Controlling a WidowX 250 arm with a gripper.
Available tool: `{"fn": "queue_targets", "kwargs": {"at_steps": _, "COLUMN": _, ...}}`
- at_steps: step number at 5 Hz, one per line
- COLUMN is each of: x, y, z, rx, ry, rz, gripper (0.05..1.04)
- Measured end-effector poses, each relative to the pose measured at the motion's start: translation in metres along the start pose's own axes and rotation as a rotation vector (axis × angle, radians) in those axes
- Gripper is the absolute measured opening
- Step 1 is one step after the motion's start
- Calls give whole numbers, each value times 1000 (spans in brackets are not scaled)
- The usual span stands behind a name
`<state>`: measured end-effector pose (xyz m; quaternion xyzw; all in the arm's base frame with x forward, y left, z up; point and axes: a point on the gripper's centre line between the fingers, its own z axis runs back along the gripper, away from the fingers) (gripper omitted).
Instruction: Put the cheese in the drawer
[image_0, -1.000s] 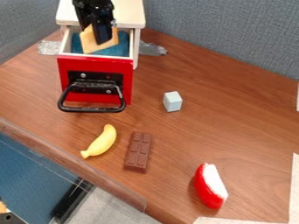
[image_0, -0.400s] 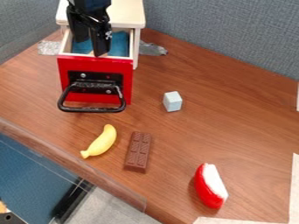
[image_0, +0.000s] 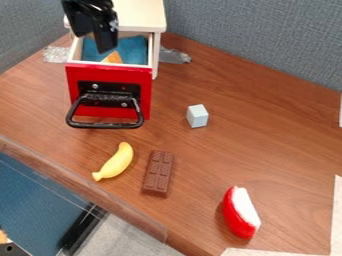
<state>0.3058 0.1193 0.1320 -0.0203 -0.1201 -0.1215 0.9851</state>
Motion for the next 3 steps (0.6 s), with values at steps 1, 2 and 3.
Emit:
{"fn": "queue_targets", "kwargs": {"at_steps": 1, "x": -15, "y": -8, "z": 19, "rx": -16, "ry": -39, "rz": 75, "gripper": 1008}}
{"fn": "queue_targets", "kwargs": {"at_steps": 2, "x": -35, "y": -17, "z": 19, "rx": -43, "ry": -31, "rz": 217, "gripper": 1008}}
{"fn": "queue_targets", "kwargs": {"at_steps": 3, "x": -59, "y": -38, "z": 9, "rx": -20, "ry": 1, "rz": 356, "gripper": 1008}}
